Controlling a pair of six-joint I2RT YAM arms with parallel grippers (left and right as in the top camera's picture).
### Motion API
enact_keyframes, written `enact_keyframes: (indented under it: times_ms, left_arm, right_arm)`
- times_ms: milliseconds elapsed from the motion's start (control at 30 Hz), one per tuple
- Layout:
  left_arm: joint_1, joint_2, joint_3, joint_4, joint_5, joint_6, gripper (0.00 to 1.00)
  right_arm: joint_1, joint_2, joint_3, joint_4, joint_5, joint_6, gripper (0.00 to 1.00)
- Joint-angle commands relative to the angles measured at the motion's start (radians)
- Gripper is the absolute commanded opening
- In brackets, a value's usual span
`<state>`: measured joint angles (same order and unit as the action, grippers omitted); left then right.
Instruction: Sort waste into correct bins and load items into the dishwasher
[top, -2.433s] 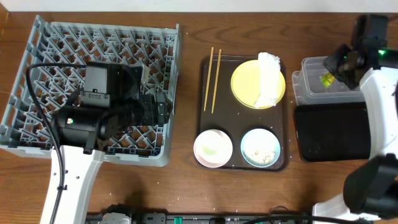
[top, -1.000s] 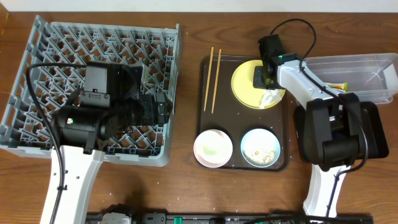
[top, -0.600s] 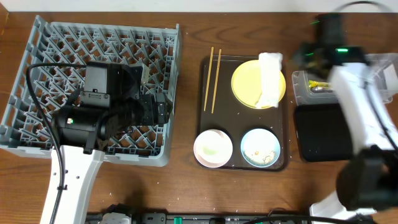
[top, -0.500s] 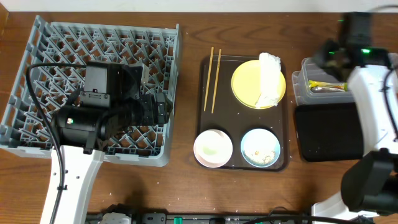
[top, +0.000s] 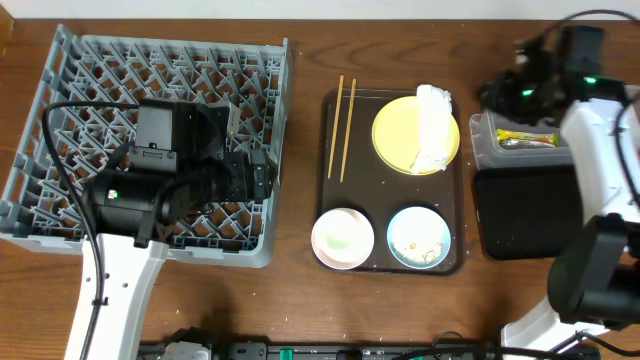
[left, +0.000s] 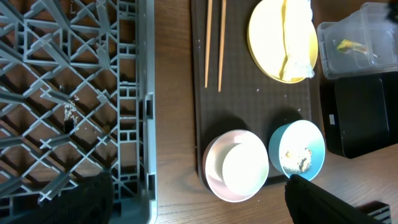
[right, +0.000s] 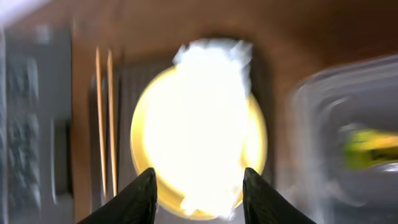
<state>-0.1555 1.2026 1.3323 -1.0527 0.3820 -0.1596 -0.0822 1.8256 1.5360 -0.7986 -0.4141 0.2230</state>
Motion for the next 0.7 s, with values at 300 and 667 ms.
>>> enact_keyframes:
  times_ms: [300,667]
  left_arm:
    - [-0.003,-0.002,0.023,-0.013,-0.01,0.01,0.89]
    - [-0.003,-0.002,0.023,-0.033,-0.01,0.01,0.89]
  right_arm:
    - [0.312,0.21,-0.04,0.084,0.634,0.12,0.67]
    - [0.311,0.325,-0.036,0.152,0.521,0.218,0.01]
